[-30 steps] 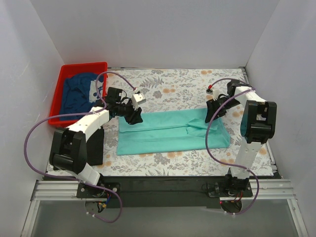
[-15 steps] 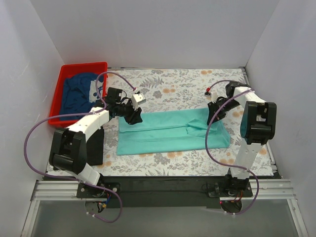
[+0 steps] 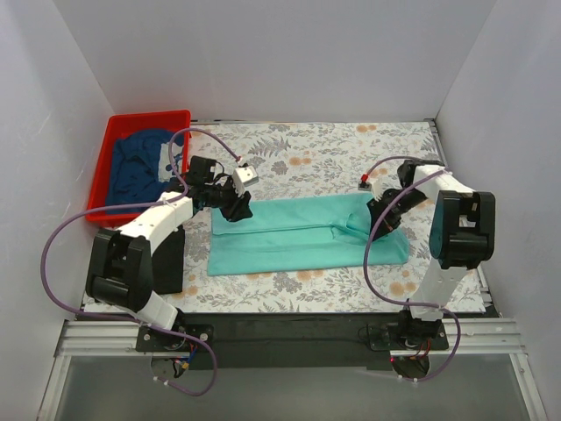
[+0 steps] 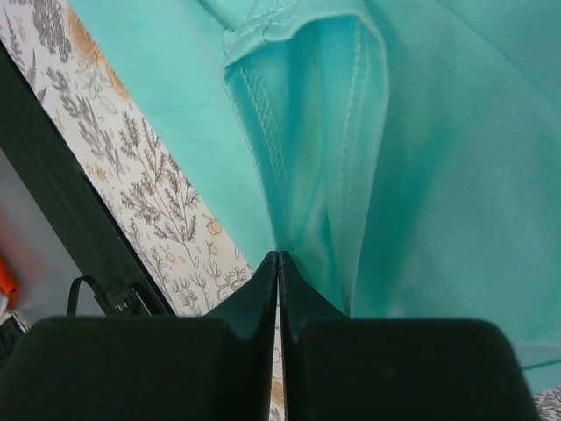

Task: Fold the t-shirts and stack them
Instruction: Fold the tshirt

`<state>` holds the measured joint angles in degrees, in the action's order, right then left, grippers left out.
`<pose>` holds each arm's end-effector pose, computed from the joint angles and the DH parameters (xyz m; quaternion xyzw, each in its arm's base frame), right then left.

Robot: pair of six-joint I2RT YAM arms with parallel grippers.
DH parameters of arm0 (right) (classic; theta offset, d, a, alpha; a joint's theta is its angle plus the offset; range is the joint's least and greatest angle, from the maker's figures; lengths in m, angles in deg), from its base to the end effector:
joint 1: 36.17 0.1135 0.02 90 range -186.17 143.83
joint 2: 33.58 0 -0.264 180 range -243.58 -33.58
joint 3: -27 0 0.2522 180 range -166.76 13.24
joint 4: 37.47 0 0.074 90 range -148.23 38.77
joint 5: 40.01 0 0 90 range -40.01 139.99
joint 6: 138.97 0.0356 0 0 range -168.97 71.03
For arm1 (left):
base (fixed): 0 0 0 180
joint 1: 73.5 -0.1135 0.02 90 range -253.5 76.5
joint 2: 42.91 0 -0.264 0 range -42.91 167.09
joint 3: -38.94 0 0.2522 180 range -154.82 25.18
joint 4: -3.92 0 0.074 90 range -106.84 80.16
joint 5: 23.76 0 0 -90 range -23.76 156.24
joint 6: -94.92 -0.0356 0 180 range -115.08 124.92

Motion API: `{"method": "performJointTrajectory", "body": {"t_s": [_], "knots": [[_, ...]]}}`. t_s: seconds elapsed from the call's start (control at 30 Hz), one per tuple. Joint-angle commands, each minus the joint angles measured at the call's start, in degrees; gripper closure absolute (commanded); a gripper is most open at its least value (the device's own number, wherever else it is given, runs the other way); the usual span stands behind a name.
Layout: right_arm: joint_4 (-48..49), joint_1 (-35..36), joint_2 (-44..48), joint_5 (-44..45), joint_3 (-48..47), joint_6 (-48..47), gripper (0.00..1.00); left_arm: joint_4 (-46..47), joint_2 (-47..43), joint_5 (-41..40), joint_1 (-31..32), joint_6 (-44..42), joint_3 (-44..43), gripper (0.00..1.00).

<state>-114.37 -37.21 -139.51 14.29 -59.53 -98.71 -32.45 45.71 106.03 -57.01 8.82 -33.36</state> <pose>0.3194 0.0150 0.1813 -0.3765 0.8728 0.2989 0.0840 0.2976 -0.1119 0.2259 0.2059 0.8736 -0.3706 0.2390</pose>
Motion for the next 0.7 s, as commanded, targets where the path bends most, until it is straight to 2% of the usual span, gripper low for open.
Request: {"method": "performJointTrajectory", "body": {"t_s": [0.0,0.07,0.23,0.33,0.47,0.6,0.67], "knots": [[-3.4,0.9,3.3,0.8,2.0,-4.7,0.94,0.5,-2.8,0.0,0.0,-0.3,0.4,0.65],[-5.1,3.5,4.3,0.8,2.5,-7.2,0.87,0.4,-2.8,-0.1,-0.1,-0.4,0.4,0.65],[-11.9,4.1,5.6,-3.3,-1.9,-12.0,0.87,0.3,-2.8,-0.2,-0.1,-0.6,0.5,0.65],[-11.8,3.4,4.8,-5.8,-6.9,-10.1,0.85,0.2,-2.8,0.0,-0.1,-0.6,0.6,0.65],[-4.4,2.2,0.5,-7.5,-13.6,2.7,0.82,0.1,-2.8,-0.1,-0.1,-0.3,0.4,0.65],[5.9,2.3,-0.6,-3.5,-14.3,12.7,0.83,0.1,-3.3,-0.3,-0.1,-0.4,0.7,0.65],[8.2,3.2,-1.1,-1.7,-14.3,14.7,0.83,0.1,-3.3,-0.5,-0.1,-0.3,1.0,0.65]]}}
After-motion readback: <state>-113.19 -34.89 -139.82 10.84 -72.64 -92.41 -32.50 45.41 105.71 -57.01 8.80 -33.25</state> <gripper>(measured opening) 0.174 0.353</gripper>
